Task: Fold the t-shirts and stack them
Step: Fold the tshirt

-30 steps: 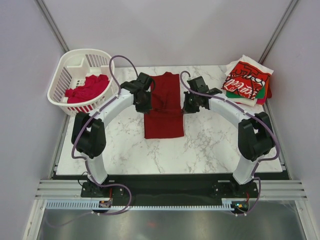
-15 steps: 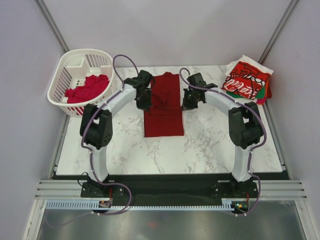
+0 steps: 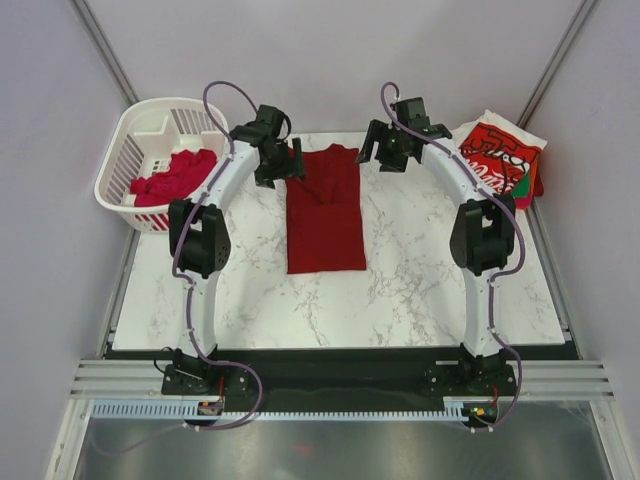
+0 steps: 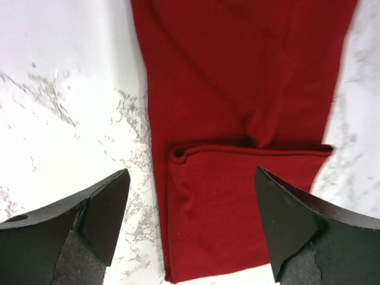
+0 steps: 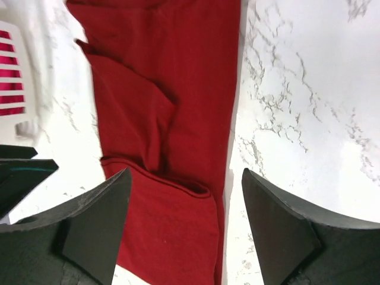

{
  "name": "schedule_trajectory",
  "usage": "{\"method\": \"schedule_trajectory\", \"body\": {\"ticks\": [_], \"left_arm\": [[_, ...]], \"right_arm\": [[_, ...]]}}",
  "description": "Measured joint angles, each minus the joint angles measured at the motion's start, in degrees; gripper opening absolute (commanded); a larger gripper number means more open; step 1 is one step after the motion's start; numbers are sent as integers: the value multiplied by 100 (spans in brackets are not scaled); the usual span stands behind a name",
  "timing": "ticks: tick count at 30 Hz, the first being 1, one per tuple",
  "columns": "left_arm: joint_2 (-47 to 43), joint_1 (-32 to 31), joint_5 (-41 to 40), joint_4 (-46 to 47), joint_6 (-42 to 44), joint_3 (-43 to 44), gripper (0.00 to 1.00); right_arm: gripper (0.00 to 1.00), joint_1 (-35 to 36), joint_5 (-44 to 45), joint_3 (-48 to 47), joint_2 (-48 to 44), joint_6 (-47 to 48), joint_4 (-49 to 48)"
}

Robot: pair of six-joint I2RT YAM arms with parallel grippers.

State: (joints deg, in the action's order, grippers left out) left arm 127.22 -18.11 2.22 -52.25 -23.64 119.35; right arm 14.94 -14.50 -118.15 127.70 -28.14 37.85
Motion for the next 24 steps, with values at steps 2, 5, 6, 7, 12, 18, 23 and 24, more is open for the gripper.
{"method": "schedule_trajectory", "body": {"ticks": [2, 5, 6, 7, 12, 18, 23, 24], "left_arm": [[-7, 50, 87, -44, 15, 348, 91], [-245, 28, 175, -55, 17, 417, 85], [-369, -4, 212, -26, 17, 286, 82], [-529, -44, 240, -28, 17, 85, 81], [-1458, -452, 348, 219, 13, -1729, 82], [-2503, -828, 551, 529, -4, -4044, 83], [-3314, -737, 719, 957, -105, -5254, 82], [-3412, -730, 726, 1012, -125, -5368, 82]], "right_arm": [[79, -28, 46, -7, -184, 15, -46], [58, -15, -11, 846, -863, 66, -251], [48, 0, -59, 1250, -1128, 79, -356], [38, 24, -164, 1679, -1386, 83, -455], [55, 162, -782, 3246, -1947, 2, -964], [69, 492, -872, 5110, -2579, 11, -1259], [72, 662, -946, 6061, -3086, -70, -1510], [72, 697, -955, 6175, -3099, -87, -1606]]}}
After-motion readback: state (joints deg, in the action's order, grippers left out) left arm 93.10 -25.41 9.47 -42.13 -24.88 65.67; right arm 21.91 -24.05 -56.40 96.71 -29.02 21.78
